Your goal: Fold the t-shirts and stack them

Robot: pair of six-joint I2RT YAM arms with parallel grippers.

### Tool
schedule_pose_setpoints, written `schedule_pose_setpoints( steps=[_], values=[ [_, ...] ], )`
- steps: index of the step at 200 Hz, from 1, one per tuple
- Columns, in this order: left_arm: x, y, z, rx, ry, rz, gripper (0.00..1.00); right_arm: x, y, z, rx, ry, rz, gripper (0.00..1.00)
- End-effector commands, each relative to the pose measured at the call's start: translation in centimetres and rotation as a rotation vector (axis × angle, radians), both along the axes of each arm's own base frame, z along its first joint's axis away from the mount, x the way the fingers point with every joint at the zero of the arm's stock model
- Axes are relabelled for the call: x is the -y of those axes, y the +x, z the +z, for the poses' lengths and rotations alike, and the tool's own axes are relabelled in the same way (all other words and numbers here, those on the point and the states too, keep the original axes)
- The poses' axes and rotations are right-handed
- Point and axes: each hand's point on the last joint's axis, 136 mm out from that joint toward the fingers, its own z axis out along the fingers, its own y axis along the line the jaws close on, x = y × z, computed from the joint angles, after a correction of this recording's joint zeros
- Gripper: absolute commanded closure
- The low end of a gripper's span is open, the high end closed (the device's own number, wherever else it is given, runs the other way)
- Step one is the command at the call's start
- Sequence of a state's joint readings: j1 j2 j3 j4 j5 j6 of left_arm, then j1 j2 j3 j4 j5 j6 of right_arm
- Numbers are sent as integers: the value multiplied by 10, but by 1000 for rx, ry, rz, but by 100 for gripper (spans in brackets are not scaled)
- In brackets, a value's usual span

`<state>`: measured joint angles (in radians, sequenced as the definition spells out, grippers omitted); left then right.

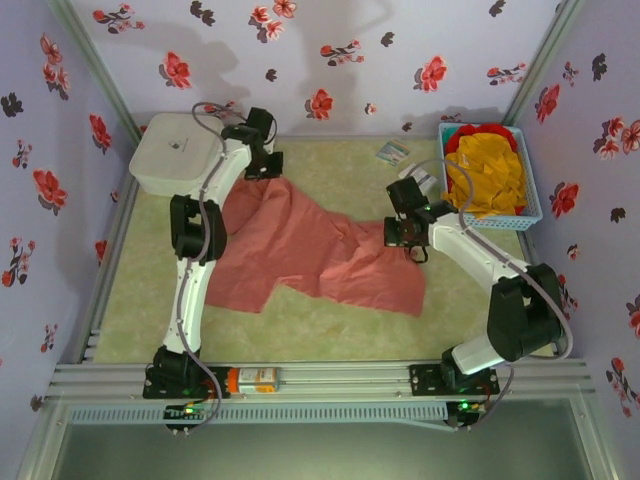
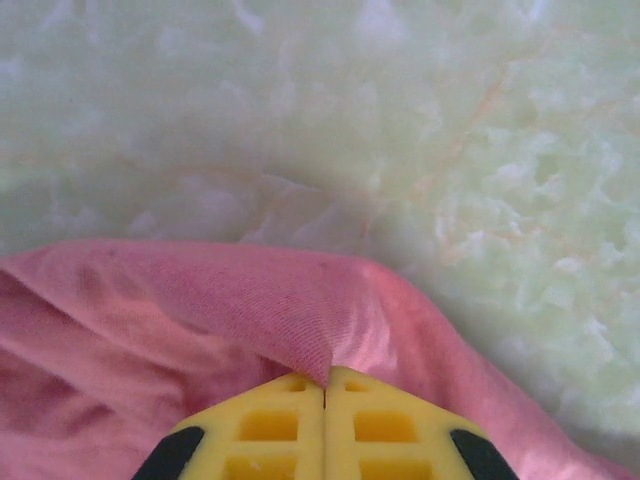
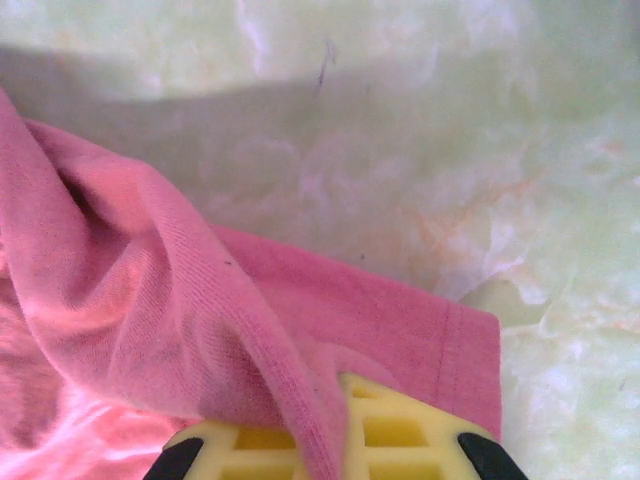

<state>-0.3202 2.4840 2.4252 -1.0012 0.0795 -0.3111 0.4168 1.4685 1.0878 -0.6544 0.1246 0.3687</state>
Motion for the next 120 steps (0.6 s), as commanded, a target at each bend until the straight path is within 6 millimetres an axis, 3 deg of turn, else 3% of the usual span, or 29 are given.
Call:
schedule_pose_setpoints(
  steps=[1, 28, 46, 86, 107, 117, 120],
  values=[
    [-8, -28, 79, 89, -6, -41, 100, 12, -4, 35, 94, -19, -6, 100],
    [-24, -82, 108, 185, -3, -32, 100, 18, -32, 43, 125, -32, -22, 100],
    [-37, -137, 101, 189, 22, -48, 100, 12, -59, 32, 103, -41, 7, 100],
    [-42, -261, 57, 103, 15, -76, 100, 30, -123, -13, -93, -117, -64, 100],
    [-49, -301, 30, 33, 12, -21, 100, 29, -142, -32, -143, -66, -112, 100],
    [-52, -315, 16, -12, 25, -8, 100, 30, -147, -38, -166, -53, -142, 94],
    [-53, -318, 12, -27, 31, -3, 95, 30, -148, -39, -172, -54, -148, 92]
  ],
)
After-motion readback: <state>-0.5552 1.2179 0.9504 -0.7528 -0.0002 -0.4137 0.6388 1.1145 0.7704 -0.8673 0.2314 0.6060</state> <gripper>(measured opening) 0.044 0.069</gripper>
